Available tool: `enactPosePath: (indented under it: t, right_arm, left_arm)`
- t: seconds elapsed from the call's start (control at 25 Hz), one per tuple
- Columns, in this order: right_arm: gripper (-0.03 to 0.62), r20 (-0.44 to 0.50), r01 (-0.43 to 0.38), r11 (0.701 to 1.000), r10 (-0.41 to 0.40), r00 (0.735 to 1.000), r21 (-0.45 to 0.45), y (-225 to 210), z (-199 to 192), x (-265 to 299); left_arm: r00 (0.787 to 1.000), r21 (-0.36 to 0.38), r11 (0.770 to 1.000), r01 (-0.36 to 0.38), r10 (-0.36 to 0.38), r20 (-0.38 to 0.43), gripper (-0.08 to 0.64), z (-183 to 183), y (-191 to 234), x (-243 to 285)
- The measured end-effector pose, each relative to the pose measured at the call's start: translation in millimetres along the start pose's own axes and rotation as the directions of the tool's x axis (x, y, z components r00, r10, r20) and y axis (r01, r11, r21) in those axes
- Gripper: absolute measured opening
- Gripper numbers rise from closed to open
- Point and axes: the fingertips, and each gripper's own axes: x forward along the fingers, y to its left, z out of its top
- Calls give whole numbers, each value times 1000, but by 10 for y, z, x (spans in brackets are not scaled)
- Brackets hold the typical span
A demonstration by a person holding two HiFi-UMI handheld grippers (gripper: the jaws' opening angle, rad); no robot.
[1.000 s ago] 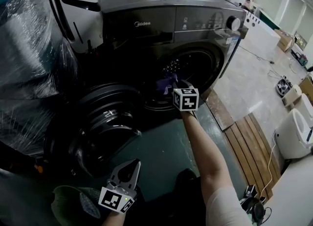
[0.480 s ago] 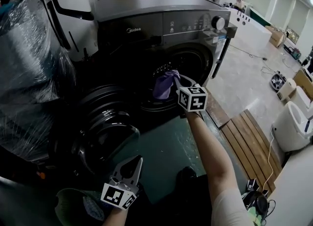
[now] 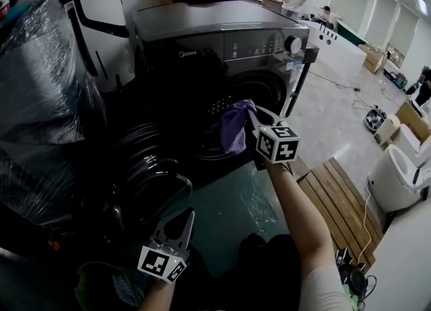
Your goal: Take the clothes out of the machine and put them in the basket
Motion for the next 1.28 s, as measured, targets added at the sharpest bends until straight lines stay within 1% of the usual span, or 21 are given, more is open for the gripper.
enactPosePath:
  t: [0.2,0.28,0.4,0.48,0.64,0.92,1.08,1.16,1.28]
  right_arm:
    - [35,116,-14,999,8,993,51,127,397,-335]
    - [35,145,-19,998,10,989,61,189,515,-450]
    - [35,166,-20,999,12,986,46,254,637,-593]
    - [35,171,-25,999,18,985,36,277,665,-671]
    - [35,164,-51,998,55,985,-25,330,634,-781]
    - [35,176,-94,994,101,979,-49,360,589,-973]
    - [37,154,-127,990,134,979,-55,292,508,-1044]
    - [35,144,-139,989,146,979,-60,245,491,-1049]
    - [37,104,-157,983,166,981,-95,222,457,-1025]
  left_arm:
    - [1000,10,1000,9,-9,10,21,67,23,-25]
    - [1000,2,1000,2,-2,18,21,97,66,-32]
    - [999,-4,1000,0,0,33,21,150,100,-20]
    - [999,0,1000,4,-4,38,21,171,108,-7]
    - [999,0,1000,0,0,43,21,200,150,20]
    - [999,18,999,-32,31,43,21,345,197,222]
    - [997,13,999,-46,45,62,21,528,129,432]
    - [995,20,997,-72,71,65,21,674,157,564]
    - [991,37,992,-125,122,59,21,958,255,704]
